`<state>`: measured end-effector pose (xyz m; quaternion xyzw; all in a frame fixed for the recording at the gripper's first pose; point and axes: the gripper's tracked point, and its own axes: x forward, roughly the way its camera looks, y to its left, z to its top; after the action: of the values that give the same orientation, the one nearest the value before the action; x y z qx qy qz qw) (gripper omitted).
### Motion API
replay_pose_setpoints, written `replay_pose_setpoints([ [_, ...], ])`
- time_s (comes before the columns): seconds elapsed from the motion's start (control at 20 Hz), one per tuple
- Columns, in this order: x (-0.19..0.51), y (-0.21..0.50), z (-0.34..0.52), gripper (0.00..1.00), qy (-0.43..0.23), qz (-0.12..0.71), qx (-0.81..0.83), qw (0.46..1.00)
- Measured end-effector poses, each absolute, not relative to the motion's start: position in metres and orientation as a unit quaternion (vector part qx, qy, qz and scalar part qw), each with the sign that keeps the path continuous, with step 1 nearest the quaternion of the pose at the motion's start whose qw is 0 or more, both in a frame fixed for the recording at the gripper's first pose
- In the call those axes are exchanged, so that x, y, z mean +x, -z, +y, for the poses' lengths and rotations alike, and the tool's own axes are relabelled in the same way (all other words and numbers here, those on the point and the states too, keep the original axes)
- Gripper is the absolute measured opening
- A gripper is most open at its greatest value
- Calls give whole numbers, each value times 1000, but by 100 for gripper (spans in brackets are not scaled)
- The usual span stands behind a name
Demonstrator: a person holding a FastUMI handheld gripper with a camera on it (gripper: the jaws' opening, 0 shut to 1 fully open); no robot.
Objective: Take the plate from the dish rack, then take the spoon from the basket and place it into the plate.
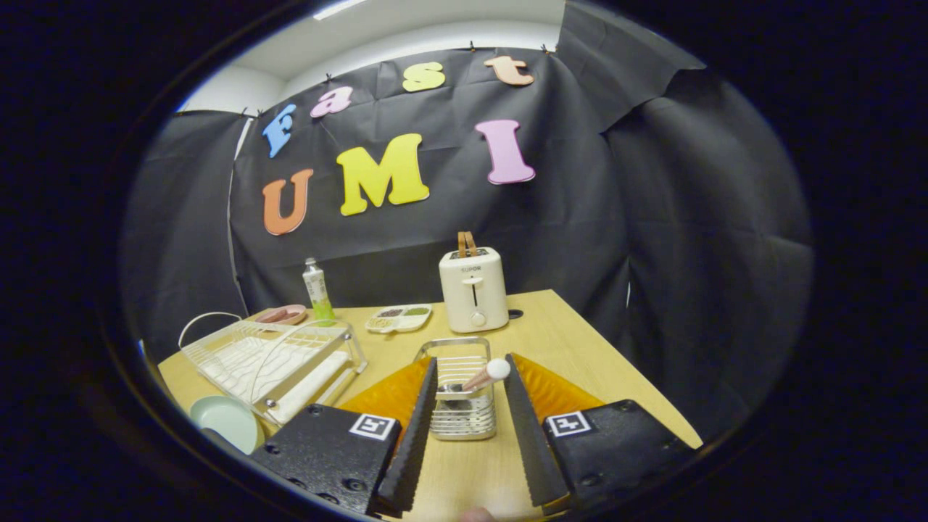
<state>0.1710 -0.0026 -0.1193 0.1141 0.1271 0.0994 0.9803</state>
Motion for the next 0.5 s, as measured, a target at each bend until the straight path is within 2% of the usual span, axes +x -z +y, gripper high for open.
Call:
replay_pose_setpoints([
  [0.2,179,120,-1,45,-102,129,110,980],
  [0.25,180,120,0,37,-103,130,111,980],
  [0.5,183,115,7,19,-123,144,128,974],
])
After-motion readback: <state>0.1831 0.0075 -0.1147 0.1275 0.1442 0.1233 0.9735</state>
